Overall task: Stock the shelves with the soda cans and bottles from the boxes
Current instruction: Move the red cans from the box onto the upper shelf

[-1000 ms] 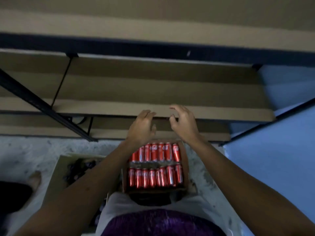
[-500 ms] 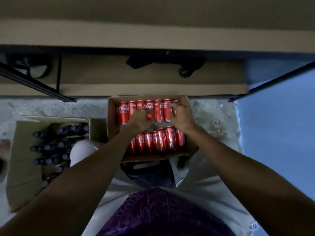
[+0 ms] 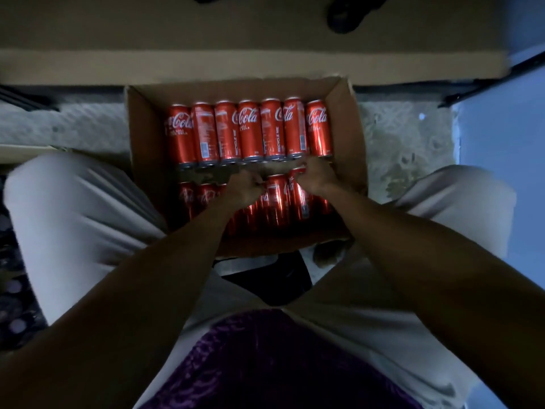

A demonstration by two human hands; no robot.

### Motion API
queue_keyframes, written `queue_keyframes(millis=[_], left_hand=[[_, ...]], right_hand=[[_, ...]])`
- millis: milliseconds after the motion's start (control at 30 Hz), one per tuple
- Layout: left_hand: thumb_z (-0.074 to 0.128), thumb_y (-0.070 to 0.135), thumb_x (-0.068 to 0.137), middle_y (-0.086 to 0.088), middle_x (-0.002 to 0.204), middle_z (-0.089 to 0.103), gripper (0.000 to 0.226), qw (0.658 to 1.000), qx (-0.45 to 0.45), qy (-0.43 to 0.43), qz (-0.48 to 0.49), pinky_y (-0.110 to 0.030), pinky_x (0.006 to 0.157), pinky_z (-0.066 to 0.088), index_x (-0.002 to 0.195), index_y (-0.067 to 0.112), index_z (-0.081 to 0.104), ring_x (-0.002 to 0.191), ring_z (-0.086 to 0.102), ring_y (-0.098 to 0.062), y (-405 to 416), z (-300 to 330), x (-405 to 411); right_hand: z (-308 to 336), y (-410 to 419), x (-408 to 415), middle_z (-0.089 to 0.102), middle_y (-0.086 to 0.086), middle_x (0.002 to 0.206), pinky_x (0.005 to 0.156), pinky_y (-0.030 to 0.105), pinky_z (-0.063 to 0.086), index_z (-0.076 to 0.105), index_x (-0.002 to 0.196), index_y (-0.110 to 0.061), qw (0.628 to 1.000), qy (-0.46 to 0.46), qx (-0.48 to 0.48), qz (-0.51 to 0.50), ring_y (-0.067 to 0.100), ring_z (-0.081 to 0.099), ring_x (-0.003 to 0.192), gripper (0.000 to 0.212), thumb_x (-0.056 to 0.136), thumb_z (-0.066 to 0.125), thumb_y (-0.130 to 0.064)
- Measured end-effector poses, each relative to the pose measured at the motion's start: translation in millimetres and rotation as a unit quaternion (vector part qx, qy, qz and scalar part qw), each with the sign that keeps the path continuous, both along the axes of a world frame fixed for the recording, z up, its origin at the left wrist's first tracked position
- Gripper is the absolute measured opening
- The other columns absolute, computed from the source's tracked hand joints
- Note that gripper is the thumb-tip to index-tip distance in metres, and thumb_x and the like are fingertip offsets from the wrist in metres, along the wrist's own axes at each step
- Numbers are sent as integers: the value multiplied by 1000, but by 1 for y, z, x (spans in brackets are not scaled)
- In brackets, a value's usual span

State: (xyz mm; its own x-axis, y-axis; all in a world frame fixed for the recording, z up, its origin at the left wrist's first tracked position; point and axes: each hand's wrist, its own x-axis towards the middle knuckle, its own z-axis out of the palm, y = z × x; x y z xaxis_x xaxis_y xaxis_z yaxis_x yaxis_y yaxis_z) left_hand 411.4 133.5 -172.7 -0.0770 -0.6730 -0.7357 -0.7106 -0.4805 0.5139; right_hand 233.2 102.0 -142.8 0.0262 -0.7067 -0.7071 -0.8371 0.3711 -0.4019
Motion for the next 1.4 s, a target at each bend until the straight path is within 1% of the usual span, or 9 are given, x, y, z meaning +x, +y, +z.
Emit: queue_keyframes(millis=[333, 433, 567, 667, 800, 900, 967, 1100, 1400], left_hand=[[67, 5, 86, -1, 130, 48, 75, 996, -3, 84, -16, -39, 93, 52, 150, 19, 31, 112, 56, -22, -3, -66, -21], [67, 1, 83, -7, 125, 57, 70, 993, 1, 107, -40, -42, 86, 56, 145, 15, 37, 103, 61, -22, 8, -68, -28], [67, -10, 79, -9, 108, 55, 61, 991, 18, 131, 32, -23, 56, 52, 131, 10, 41, 84, 59, -20, 13, -53, -28], [71, -9, 77, -3, 117, 51, 65, 983, 28, 162, 84, -21, 64, 54, 132, 12, 45, 98, 56, -20, 16, -43, -21], [78, 0, 75, -4, 117, 58, 40, 976, 49, 142, 158, -42, 90, 53, 105, 17, 58, 107, 57, -25, 26, -43, -19], [72, -3, 77, -10, 101, 60, 41, 985, 4, 60, 162, -40, 88, 51, 74, 26, 43, 95, 59, -26, 31, -46, -25], [67, -2, 80, -8, 95, 55, 44, 985, -25, 34, 165, -38, 85, 50, 77, 30, 37, 87, 54, -23, 36, -40, -30], [65, -1, 82, -11, 104, 62, 36, 983, -40, 55, 171, -38, 89, 51, 114, 12, 57, 89, 54, -20, 46, -37, -31], [88, -4, 57, -5, 100, 72, 53, 935, -100, 148, 308, -25, 72, 53, 106, 4, 69, 89, 66, -19, 48, 23, -23]], right_hand=[[-68, 9, -17, 45, 14, 145, 107, 40, 42, 40, 145, -13, 995, 61, 19, 83, 32, 49, 128, 66, 86, 69, -17], [-73, 9, -12, 34, 17, 150, 104, 46, 45, 36, 146, -14, 993, 81, 38, 79, 36, 47, 129, 69, 86, 70, -22], [-74, 17, -10, 34, 22, 149, 101, 50, 47, 30, 144, -16, 991, 80, 58, 90, 39, 45, 129, 74, 83, 72, -24], [-72, 24, -8, 41, 21, 144, 99, 48, 48, 24, 146, -16, 994, 52, 55, 74, 37, 49, 127, 82, 83, 76, -22], [-64, 29, -10, 57, 14, 125, 87, 38, 49, 42, 127, -10, 999, 32, 18, 26, 30, 57, 114, 61, 80, 79, -18], [-57, 36, -10, 60, 11, 122, 91, 39, 52, 45, 125, -11, 1000, 15, -11, -23, 30, 59, 111, 71, 68, 87, -16], [-54, 42, -9, 59, 10, 126, 95, 41, 51, 44, 133, -12, 998, -7, -14, -58, 30, 58, 114, 86, 61, 90, -13], [-51, 53, -10, 66, 4, 115, 89, 37, 55, 63, 112, -13, 998, 8, -22, -64, 23, 63, 103, 72, 47, 94, -18], [3, 74, -4, 72, 5, 107, 76, 24, 49, 69, 110, -12, 973, -90, -128, -171, 21, 67, 94, 53, 61, 89, -5]])
